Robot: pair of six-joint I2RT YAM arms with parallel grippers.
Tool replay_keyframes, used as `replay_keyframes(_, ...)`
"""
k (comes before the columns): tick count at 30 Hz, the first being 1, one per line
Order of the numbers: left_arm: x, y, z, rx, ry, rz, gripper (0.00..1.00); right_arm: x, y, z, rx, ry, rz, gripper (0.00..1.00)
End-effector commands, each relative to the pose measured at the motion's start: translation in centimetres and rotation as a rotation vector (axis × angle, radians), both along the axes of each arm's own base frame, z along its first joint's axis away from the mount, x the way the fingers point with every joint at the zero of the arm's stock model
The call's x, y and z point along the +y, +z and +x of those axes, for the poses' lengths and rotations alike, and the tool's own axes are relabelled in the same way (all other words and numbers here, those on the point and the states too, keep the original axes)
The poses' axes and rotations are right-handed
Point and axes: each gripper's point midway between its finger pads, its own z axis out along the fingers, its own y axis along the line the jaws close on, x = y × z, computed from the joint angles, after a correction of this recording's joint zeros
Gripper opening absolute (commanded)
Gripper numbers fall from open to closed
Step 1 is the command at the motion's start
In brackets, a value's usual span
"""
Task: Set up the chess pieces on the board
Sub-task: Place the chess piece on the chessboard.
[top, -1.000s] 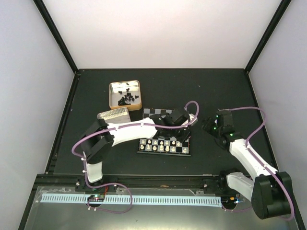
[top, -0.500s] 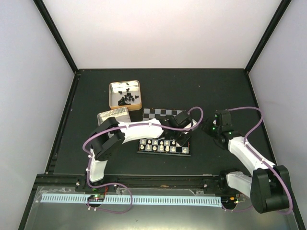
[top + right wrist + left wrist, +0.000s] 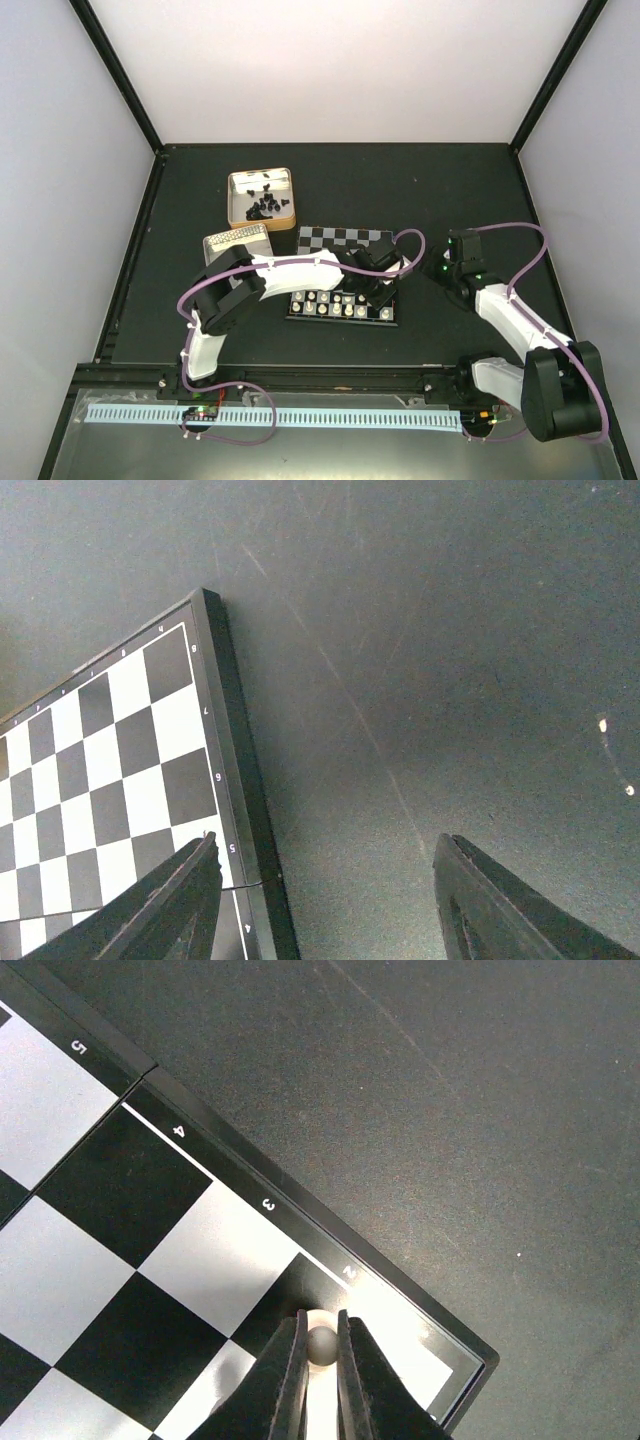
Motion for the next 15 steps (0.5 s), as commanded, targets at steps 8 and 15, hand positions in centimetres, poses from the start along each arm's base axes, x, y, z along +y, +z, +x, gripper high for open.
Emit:
replay_keyframes(8,-0.5,-0.2,0.0,-0.007,-0.015,0.007,0.18,0.3,0.2,0.4,-0.015,0.013,0.019,0.59)
replay_keyframes(15,-0.7,1.5,0.2,-0.023,-0.009,-0.023,0.25,0.4,0.4,0.3,-0.021,0.018,0.024,0.59)
